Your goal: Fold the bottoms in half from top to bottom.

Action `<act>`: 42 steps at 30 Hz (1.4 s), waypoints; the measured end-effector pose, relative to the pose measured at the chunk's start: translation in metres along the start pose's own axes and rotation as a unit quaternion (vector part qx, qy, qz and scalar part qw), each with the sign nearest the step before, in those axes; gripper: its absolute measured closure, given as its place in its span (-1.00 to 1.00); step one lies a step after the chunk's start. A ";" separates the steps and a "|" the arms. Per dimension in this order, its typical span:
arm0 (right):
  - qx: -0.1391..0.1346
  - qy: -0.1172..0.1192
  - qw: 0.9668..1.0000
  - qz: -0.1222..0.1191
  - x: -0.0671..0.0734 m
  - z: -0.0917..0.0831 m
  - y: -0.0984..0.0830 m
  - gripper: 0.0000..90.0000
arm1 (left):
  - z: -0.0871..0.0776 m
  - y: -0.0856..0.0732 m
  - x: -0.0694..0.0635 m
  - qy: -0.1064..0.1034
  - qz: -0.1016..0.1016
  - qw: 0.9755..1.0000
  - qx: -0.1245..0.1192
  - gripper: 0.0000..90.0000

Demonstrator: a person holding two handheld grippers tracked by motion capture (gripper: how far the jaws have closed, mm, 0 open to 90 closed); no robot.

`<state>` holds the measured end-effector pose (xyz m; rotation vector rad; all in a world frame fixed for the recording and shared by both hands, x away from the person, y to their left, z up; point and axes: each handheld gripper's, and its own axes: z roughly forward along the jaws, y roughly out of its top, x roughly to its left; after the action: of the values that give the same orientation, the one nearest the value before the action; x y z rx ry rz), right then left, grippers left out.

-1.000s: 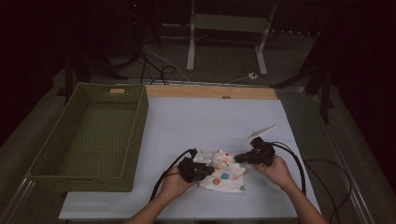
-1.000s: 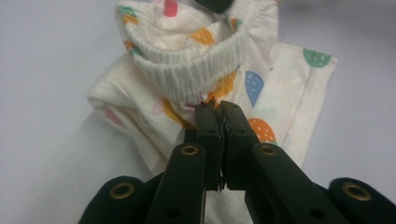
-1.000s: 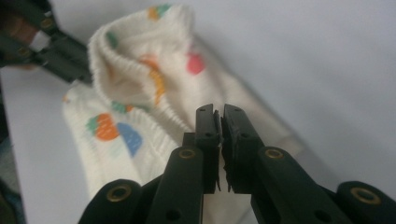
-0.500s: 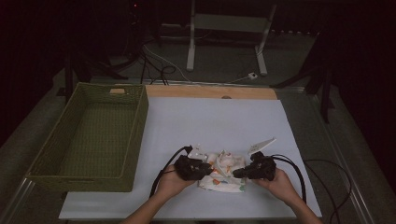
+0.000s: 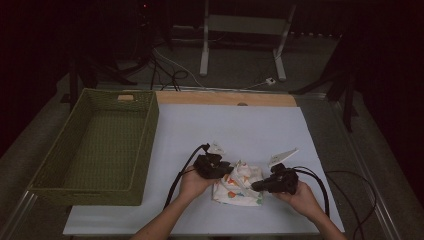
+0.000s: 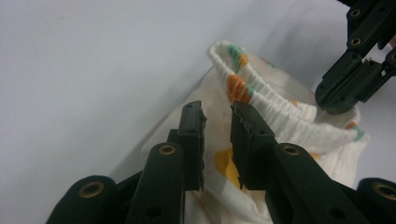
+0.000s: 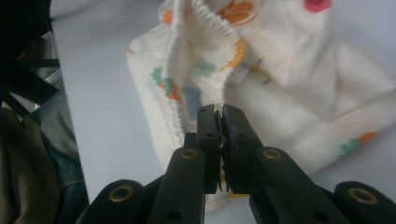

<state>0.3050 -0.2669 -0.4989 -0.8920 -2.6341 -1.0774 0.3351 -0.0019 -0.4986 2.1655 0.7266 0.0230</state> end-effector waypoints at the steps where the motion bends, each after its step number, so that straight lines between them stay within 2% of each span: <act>1: 0.000 -0.008 1.000 -0.004 -0.002 -0.002 0.000 0.91 | 0.002 0.001 0.000 -0.004 -0.003 1.000 -0.002 0.67; 3: -0.005 -0.020 1.000 0.007 -0.004 -0.004 0.001 0.91 | 0.004 0.001 -0.003 -0.014 -0.001 1.000 0.000 0.67; 4: -0.005 -0.025 1.000 0.001 -0.007 -0.005 0.000 0.91 | 0.004 0.001 -0.005 -0.019 0.004 1.000 0.001 0.67; 8: -0.008 -0.037 0.999 0.008 -0.013 -0.007 0.000 0.91 | 0.004 0.001 -0.014 -0.024 0.025 0.999 0.009 0.67; 15: -0.004 -0.042 0.999 0.002 -0.011 0.009 0.002 0.91 | 0.003 0.001 -0.013 -0.025 0.030 0.999 0.011 0.67; 16: -0.007 -0.038 0.999 -0.001 -0.011 0.010 0.002 0.91 | 0.003 0.001 -0.013 -0.023 0.029 0.999 0.011 0.67; 17: -0.007 -0.035 0.999 0.008 -0.010 0.011 0.003 0.91 | 0.003 0.001 -0.012 -0.023 0.030 0.999 0.012 0.67; 18: -0.004 -0.035 0.999 -0.006 -0.011 0.013 0.003 0.91 | 0.003 0.001 -0.011 -0.023 0.028 0.999 0.012 0.67; 26: 0.004 -0.005 1.000 -0.019 0.000 0.017 0.003 0.91 | 0.004 0.000 -0.005 -0.015 0.014 1.000 0.011 0.65; 30: 0.008 0.022 0.999 -0.038 0.009 0.018 0.002 0.91 | 0.006 0.001 -0.010 -0.026 0.011 1.000 0.006 0.64; 32: 0.015 0.031 0.999 -0.038 0.014 0.017 0.000 0.91 | 0.007 0.001 -0.014 -0.037 0.016 0.999 0.008 0.64; 33: 0.016 0.030 0.998 -0.044 0.014 0.016 -0.001 0.91 | 0.007 0.000 -0.018 -0.040 0.018 0.999 0.009 0.64; 37: 0.008 0.016 0.999 -0.030 0.012 0.003 -0.007 0.91 | 0.008 -0.004 -0.030 -0.050 0.042 0.998 0.020 0.64; 42: -0.007 -0.010 1.000 -0.023 0.007 -0.014 -0.009 0.89 | 0.009 -0.013 -0.039 -0.050 0.060 0.996 0.039 0.63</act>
<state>0.2931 -0.2782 -0.4921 -0.8522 -2.6790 -1.1035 0.2986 -0.0215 -0.5056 2.2655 0.5477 -0.0529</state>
